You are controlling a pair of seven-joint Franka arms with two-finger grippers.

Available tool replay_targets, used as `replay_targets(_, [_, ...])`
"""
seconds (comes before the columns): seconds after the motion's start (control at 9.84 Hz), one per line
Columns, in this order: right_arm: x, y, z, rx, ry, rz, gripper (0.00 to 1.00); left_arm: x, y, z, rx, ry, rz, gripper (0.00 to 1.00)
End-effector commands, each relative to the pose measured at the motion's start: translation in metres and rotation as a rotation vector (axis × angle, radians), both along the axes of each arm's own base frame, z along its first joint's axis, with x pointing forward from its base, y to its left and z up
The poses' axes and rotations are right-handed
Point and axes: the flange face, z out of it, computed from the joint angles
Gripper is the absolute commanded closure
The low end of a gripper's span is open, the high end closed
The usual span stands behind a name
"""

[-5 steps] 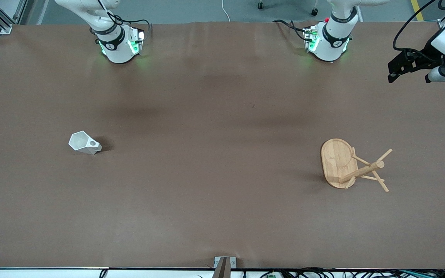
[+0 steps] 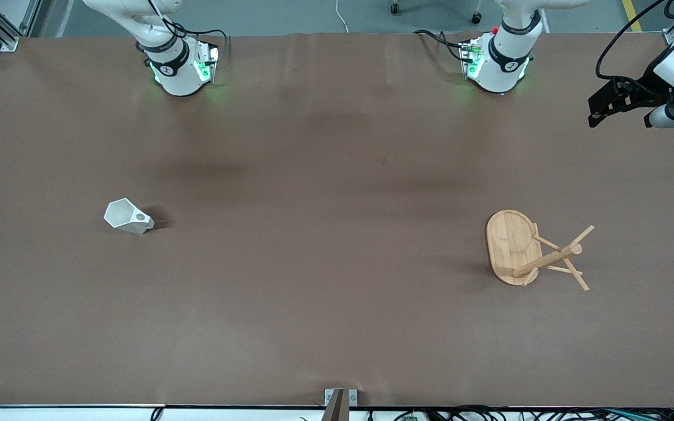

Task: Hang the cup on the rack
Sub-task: 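Reach the right gripper down to the white cup and grasp it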

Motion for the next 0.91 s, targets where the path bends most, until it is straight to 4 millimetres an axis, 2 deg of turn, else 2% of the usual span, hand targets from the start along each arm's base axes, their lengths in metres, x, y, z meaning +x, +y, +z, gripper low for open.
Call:
replay_targets(0.0, [0.005, -0.001, -0.014, -0.005, 0.032, 0.022, 0.00, 0.003, 0.001, -0.017, -0.018, 0.035, -0.001, 0.00])
replay_targets(0.1, [0.007, -0.004, -0.034, 0.003, 0.068, 0.063, 0.00, 0.003, -0.001, -0.016, -0.021, 0.032, -0.004, 0.00])
replay_targets(0.41, [0.030, -0.020, -0.122, 0.017, 0.134, 0.060, 0.00, 0.005, -0.003, -0.019, -0.048, 0.041, -0.001, 0.00])
replay_targets(0.71, [0.059, -0.022, -0.216, 0.001, 0.100, 0.091, 0.00, 0.005, -0.006, -0.018, -0.055, 0.036, 0.017, 0.00])
replay_targets(0.81, [0.062, -0.020, -0.245, -0.003, 0.090, 0.117, 0.00, 0.006, -0.006, -0.019, -0.056, 0.034, 0.020, 0.00])
